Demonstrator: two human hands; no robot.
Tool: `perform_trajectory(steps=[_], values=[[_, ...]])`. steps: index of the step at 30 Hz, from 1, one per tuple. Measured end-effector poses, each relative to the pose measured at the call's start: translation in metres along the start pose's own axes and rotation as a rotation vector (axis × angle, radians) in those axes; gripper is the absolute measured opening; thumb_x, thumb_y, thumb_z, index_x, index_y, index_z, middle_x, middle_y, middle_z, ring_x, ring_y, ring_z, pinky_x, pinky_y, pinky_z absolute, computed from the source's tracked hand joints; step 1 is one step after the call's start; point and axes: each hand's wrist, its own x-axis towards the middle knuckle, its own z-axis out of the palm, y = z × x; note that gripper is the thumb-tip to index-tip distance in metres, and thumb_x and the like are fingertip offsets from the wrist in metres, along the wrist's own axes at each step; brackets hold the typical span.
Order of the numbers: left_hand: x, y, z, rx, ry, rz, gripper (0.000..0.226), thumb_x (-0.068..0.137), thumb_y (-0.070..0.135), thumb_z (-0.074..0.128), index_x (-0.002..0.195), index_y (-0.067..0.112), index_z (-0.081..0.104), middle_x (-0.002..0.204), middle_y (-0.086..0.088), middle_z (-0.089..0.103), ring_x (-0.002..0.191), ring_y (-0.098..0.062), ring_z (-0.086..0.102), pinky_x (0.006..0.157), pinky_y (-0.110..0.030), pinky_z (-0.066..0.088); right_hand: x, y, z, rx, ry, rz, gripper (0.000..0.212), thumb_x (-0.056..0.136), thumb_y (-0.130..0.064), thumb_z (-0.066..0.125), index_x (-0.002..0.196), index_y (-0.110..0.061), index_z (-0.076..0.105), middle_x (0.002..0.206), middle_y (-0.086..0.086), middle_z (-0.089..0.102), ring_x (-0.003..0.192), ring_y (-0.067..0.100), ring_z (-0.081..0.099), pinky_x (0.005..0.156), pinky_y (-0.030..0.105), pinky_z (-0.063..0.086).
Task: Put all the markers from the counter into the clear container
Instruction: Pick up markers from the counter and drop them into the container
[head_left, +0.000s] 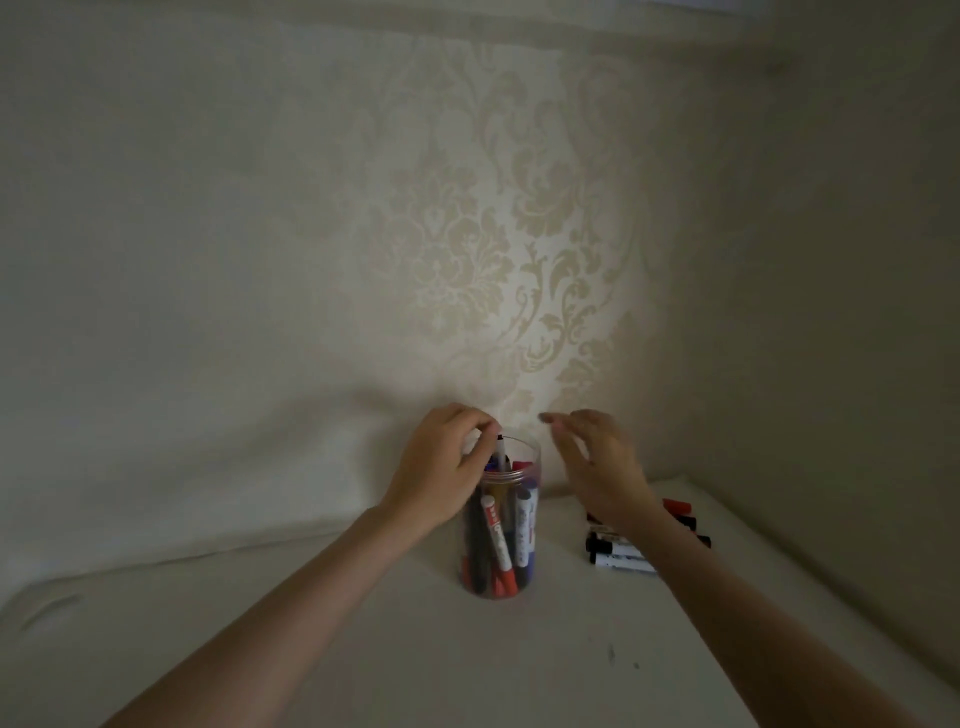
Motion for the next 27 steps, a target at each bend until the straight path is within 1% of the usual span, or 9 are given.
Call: perform_trajectory(steps=[2, 3, 6, 9, 11, 14, 18, 23, 27], values=[[-0.004, 0.020, 0.007, -0.053, -0.013, 0.113, 0.009, 0.094, 0.020, 0.062, 0.096, 0.015, 0.069, 0.094, 0.003, 0.067, 0.093, -0.014, 0.060, 0.083, -0.026, 0.049, -0.002, 0.029, -0.024, 0.187, 0.208, 0.114, 0.032, 0.097, -0.035, 0.036, 0.114, -0.031, 0.062, 0.121, 0.000, 0.058, 0.097, 0.015, 0.054, 0.083, 0.031, 0.042], [-0.007, 0.031, 0.013, -0.072, -0.060, 0.174, 0.007, 0.092, 0.018, 0.063, 0.095, 0.015, 0.069, 0.093, 0.003, 0.067, 0.091, -0.013, 0.061, 0.082, -0.025, 0.049, -0.006, 0.050, -0.036, 0.194, 0.225, 0.169, 0.028, 0.096, -0.028, 0.040, 0.113, -0.027, 0.063, 0.117, 0.002, 0.061, 0.090, 0.015, 0.055, 0.078, 0.028, 0.041], [-0.018, 0.055, 0.049, -0.044, -0.336, 0.245, 0.014, 0.094, 0.020, 0.063, 0.106, 0.016, 0.068, 0.103, 0.001, 0.068, 0.091, -0.011, 0.064, 0.084, -0.029, 0.055, -0.032, 0.112, -0.048, 0.033, 0.052, 0.294, 0.026, 0.091, -0.015, 0.052, 0.116, -0.018, 0.061, 0.118, 0.006, 0.064, 0.096, 0.020, 0.059, 0.080, 0.028, 0.042], [-0.031, 0.054, 0.104, 0.078, -0.556, 0.180, 0.039, 0.093, 0.023, 0.064, 0.131, 0.021, 0.056, 0.135, 0.002, 0.055, 0.120, -0.012, 0.055, 0.105, -0.030, 0.048, -0.059, 0.155, -0.037, -0.174, -0.114, 0.285, 0.031, 0.089, -0.023, 0.058, 0.120, -0.021, 0.060, 0.122, 0.004, 0.060, 0.107, 0.023, 0.058, 0.084, 0.028, 0.043], [-0.035, 0.046, 0.135, 0.083, -0.614, 0.082, 0.048, 0.093, 0.023, 0.064, 0.138, 0.024, 0.047, 0.145, 0.002, 0.045, 0.132, -0.014, 0.047, 0.111, -0.033, 0.044, -0.070, 0.168, -0.032, -0.152, -0.198, 0.207, 0.027, 0.090, -0.028, 0.059, 0.116, -0.024, 0.062, 0.115, -0.002, 0.061, 0.106, 0.018, 0.059, 0.079, 0.018, 0.042], [-0.032, 0.037, 0.162, 0.072, -0.634, -0.070, 0.046, 0.095, 0.022, 0.062, 0.138, 0.022, 0.046, 0.141, -0.003, 0.046, 0.125, -0.018, 0.054, 0.105, -0.030, 0.048, -0.075, 0.179, -0.028, -0.095, -0.191, 0.172, 0.024, 0.091, -0.027, 0.057, 0.114, -0.024, 0.063, 0.099, -0.011, 0.055, 0.098, 0.012, 0.058, 0.069, 0.003, 0.035], [-0.030, 0.030, 0.183, 0.047, -0.586, -0.115, 0.033, 0.093, 0.024, 0.065, 0.124, 0.019, 0.056, 0.128, -0.004, 0.055, 0.112, -0.017, 0.059, 0.096, -0.024, 0.049, -0.070, 0.191, -0.020, -0.163, -0.169, 0.167, 0.031, 0.086, -0.033, 0.063, 0.116, -0.027, 0.061, 0.103, -0.004, 0.052, 0.099, 0.016, 0.057, 0.075, 0.016, 0.036], [-0.041, 0.025, 0.189, -0.007, -0.573, -0.126, 0.027, 0.086, 0.022, 0.074, 0.109, 0.018, 0.059, 0.113, -0.001, 0.057, 0.103, -0.017, 0.059, 0.092, -0.027, 0.049, -0.072, 0.195, -0.017, -0.092, -0.160, 0.122, 0.030, 0.077, -0.031, 0.074, 0.104, -0.020, 0.067, 0.093, -0.007, 0.045, 0.084, 0.009, 0.048, 0.066, 0.005, 0.033], [-0.044, 0.021, 0.180, -0.063, -0.581, -0.108, 0.025, 0.084, 0.018, 0.076, 0.105, 0.020, 0.061, 0.105, 0.005, 0.061, 0.095, -0.009, 0.058, 0.077, -0.010, 0.041, -0.074, 0.194, -0.024, -0.069, -0.194, 0.096, 0.028, 0.073, -0.031, 0.077, 0.096, -0.019, 0.066, 0.090, -0.011, 0.048, 0.077, 0.004, 0.049, 0.064, 0.004, 0.035]])
